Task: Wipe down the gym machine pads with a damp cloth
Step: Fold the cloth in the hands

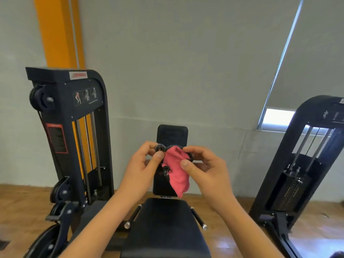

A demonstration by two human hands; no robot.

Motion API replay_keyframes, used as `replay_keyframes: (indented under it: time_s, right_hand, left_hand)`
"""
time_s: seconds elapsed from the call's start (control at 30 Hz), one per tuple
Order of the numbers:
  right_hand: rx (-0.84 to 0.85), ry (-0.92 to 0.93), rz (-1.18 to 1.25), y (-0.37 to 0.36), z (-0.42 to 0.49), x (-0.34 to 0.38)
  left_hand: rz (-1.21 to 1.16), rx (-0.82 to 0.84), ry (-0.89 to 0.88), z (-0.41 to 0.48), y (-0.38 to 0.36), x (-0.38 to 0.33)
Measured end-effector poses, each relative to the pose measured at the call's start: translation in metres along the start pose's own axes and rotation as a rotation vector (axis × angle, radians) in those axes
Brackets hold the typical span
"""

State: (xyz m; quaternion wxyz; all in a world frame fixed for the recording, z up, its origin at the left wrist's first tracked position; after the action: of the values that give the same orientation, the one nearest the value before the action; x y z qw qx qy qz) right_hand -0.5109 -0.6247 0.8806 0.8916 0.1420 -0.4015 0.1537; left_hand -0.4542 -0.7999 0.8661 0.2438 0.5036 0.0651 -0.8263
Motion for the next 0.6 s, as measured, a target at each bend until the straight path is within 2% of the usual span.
replay_keyframes:
  time_s: [0.27,0.4,0.5,0.6]
  right_hand:
    - [-0.142,0.023,-0.018,0.016,0.006,0.009]
    - [-0.152,0.058,0.038,0.022,0.014,0.021]
    - [-0.109,0.103,0.111,0.025,0.019,0.036]
    - [0.054,0.175,0.122,0.020,0.018,0.054]
  left_hand:
    - [-0.033,0.036,0.044,0.002,0.012,-0.003]
    - [-0.068,0.055,0.072,0.006,0.022,-0.006]
    - [-0.128,0.015,0.193,0.008,0.029,0.000]
    - [-0.237,0.019,0.392,0.013,0.030,0.009]
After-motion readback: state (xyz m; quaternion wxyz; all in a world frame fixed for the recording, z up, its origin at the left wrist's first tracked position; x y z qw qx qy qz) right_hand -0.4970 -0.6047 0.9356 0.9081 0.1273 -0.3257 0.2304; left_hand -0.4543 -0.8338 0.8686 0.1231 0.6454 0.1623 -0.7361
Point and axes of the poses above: each hand's wrist, its own z-axis towards the middle knuckle, its own y-axis out of the back of the hand, x = y × z, the point moved 5 cm from there along z, towards the middle knuckle, and after that the axes turned 3 degrees about y, right-handed, at the moved point
